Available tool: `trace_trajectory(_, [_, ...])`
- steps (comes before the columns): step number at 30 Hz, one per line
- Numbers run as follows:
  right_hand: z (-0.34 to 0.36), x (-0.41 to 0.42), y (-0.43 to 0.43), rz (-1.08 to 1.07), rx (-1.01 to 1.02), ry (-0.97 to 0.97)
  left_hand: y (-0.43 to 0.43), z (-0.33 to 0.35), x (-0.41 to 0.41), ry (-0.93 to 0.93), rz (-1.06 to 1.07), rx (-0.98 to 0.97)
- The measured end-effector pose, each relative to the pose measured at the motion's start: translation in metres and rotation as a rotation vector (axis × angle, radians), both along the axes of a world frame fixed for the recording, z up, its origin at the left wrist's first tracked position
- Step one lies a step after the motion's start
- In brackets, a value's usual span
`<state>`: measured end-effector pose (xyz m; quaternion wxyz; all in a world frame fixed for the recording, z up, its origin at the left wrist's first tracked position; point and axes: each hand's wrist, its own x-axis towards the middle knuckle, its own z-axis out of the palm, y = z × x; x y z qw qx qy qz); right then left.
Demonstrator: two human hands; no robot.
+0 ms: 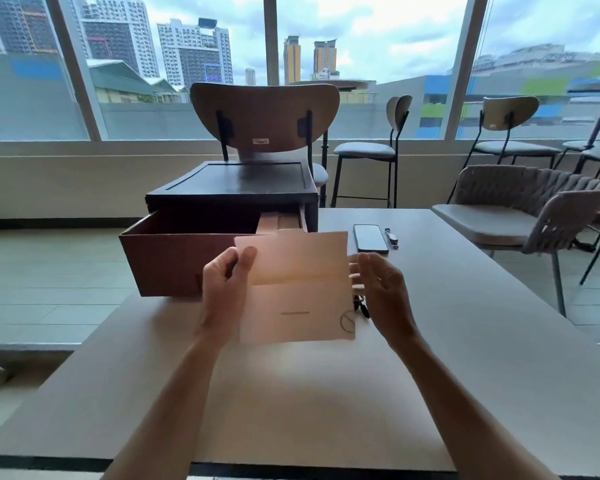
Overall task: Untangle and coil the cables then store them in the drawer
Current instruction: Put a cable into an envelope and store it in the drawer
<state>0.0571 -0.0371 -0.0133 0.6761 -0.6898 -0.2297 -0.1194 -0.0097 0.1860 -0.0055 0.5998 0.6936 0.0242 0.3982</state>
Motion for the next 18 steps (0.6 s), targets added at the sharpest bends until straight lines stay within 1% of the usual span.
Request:
trace_trajectory(1, [-0.005,0.003,0.001,-0.074,-0.064,-0.050,0.011,0.000,-0.001,-0.027,0.061,-0.020])
trace_trajectory(2, [-0.009,0.004,0.001,-0.135,-0.170,-0.120,0.023,-0.001,-0.002,-0.054,0.126,-0.056])
trace_trajectory(3, [-0.015,0.005,0.002,-0.147,-0.292,-0.197,0.035,-0.002,-0.003,-0.079,0.184,-0.097])
trace_trajectory(5, [-0.025,0.005,0.007,-0.049,-0.493,-0.361,0.052,-0.003,-0.007,-0.113,0.284,-0.146])
trace_trajectory(6, [-0.028,0.006,0.010,0.016,-0.584,-0.418,0.058,-0.003,-0.009,-0.117,0.324,-0.152])
trace_trajectory(8, [-0.033,0.009,0.019,0.080,-0.767,-0.495,0.062,-0.004,-0.010,-0.120,0.374,-0.126])
trace_trajectory(10, [-0.035,0.009,0.025,0.135,-0.911,-0.496,0.061,-0.004,-0.010,-0.133,0.401,-0.092])
trace_trajectory(12, [-0.037,0.009,0.030,0.205,-0.986,-0.491,0.058,-0.002,-0.011,-0.140,0.425,-0.073])
trace_trajectory(15, [-0.035,0.006,0.034,0.220,-1.031,-0.486,0.057,-0.001,-0.013,-0.138,0.483,-0.038])
trace_trajectory(18, [-0.029,0.006,0.026,0.220,-1.044,-0.381,0.060,-0.004,-0.013,-0.140,0.488,-0.044])
